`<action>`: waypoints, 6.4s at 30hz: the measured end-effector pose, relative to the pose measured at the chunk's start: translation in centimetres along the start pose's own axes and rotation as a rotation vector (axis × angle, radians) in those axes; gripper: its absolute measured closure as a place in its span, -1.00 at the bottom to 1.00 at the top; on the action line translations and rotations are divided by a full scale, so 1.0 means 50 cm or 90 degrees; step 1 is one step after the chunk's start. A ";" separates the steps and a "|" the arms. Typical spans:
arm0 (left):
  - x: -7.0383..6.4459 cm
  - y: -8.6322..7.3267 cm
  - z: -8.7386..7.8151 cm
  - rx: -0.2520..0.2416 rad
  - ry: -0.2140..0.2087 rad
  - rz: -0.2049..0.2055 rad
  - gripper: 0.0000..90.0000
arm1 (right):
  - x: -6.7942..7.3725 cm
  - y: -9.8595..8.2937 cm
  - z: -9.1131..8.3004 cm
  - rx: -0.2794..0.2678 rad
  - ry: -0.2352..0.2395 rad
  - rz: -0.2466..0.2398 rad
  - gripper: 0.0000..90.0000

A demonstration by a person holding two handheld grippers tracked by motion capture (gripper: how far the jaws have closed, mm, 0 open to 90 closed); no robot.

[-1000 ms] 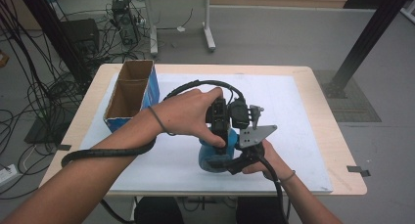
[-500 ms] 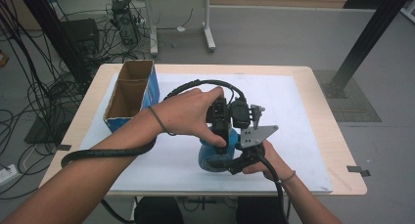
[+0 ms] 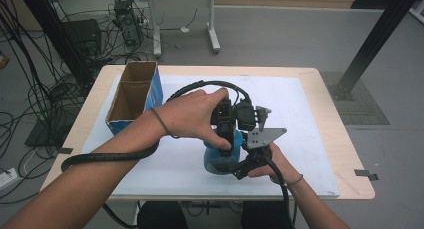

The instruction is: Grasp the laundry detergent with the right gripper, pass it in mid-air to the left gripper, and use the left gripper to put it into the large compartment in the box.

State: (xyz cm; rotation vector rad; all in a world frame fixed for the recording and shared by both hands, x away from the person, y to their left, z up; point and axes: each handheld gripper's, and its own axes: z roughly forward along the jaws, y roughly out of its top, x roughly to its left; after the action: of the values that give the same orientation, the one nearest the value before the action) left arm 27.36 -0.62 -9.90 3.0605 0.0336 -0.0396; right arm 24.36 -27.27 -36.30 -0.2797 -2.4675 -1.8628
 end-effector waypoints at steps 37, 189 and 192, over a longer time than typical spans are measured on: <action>0.004 -0.005 -0.066 -0.023 0.007 -0.028 -0.16 | 0.009 -0.022 -0.021 -0.035 -0.022 -0.007 -0.99; 0.304 -0.463 -0.065 0.026 0.085 -0.986 -0.16 | 0.026 0.006 -0.048 -0.025 -0.056 -0.005 -0.97; 0.305 -0.463 -0.051 0.033 0.084 -0.984 -0.16 | 0.025 0.006 -0.048 -0.024 -0.055 -0.005 -0.97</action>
State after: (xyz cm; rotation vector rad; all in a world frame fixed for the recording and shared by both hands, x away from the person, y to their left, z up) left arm 42.15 22.97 -9.64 2.2276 2.2267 0.0688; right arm 22.97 -29.33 -35.19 -0.3607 -2.4937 -1.9421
